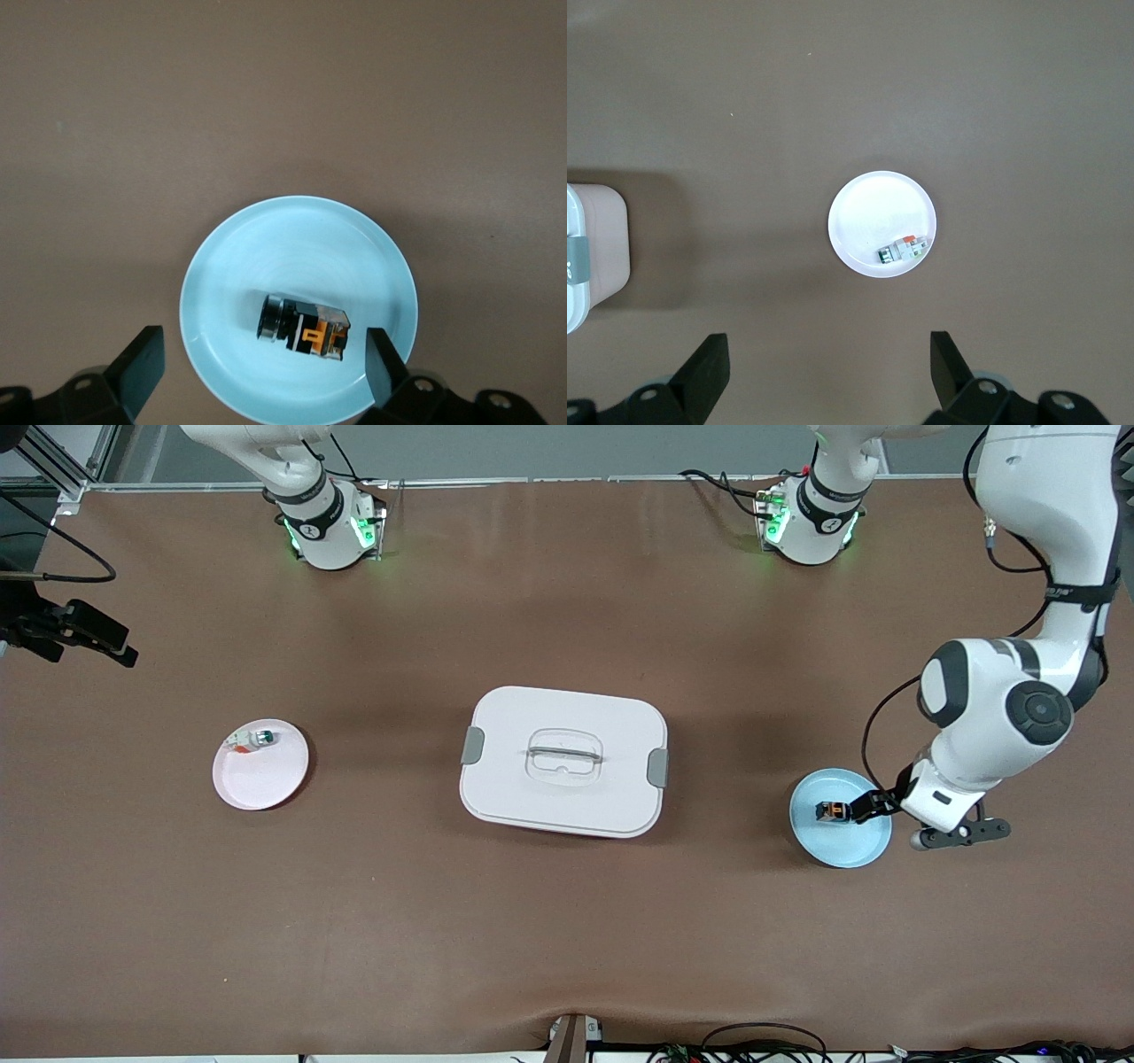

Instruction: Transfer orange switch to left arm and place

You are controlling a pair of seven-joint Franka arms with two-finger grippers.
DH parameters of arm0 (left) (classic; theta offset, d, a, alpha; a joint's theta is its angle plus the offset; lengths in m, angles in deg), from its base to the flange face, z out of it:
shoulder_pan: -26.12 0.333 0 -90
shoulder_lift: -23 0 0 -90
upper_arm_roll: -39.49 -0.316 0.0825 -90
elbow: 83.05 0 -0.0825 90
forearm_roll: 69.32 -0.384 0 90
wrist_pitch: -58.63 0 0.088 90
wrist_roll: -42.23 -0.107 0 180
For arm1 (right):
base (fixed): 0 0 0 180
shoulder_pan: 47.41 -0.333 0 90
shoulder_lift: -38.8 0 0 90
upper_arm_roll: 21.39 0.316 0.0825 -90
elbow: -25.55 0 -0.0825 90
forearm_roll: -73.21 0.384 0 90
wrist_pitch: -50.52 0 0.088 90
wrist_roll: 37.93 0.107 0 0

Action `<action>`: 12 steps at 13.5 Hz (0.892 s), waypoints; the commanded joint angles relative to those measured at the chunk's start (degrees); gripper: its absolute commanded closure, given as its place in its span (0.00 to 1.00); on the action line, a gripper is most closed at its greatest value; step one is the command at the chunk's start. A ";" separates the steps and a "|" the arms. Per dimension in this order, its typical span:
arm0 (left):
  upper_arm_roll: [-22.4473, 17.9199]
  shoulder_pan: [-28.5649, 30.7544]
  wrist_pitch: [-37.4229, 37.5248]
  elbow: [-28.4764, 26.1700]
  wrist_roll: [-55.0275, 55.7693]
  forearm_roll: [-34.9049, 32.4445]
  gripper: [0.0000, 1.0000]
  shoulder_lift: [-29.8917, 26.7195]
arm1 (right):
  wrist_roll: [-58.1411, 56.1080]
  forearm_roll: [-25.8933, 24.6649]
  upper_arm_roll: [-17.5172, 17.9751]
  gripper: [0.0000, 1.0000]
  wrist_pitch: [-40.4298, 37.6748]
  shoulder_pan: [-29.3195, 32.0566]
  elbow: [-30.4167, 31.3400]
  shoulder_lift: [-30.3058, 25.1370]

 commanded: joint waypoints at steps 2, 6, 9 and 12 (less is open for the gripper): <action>0.27 0.71 7.20 -0.92 -3.16 -0.99 0.00 -8.64 | -0.54 -0.08 0.05 0.00 0.70 -0.18 1.65 -1.76; 0.35 1.50 13.45 -0.65 -4.66 -0.91 0.00 -15.94 | -1.67 0.01 0.13 0.00 0.52 -0.18 1.65 -2.46; 0.35 1.50 19.25 0.40 -4.66 -0.12 0.00 -20.87 | -1.68 0.09 0.22 0.00 0.79 -0.09 1.65 -2.20; 0.44 1.07 26.36 5.92 -4.31 -0.12 0.00 -21.06 | -1.68 0.36 0.22 0.00 0.87 -0.09 1.65 -2.20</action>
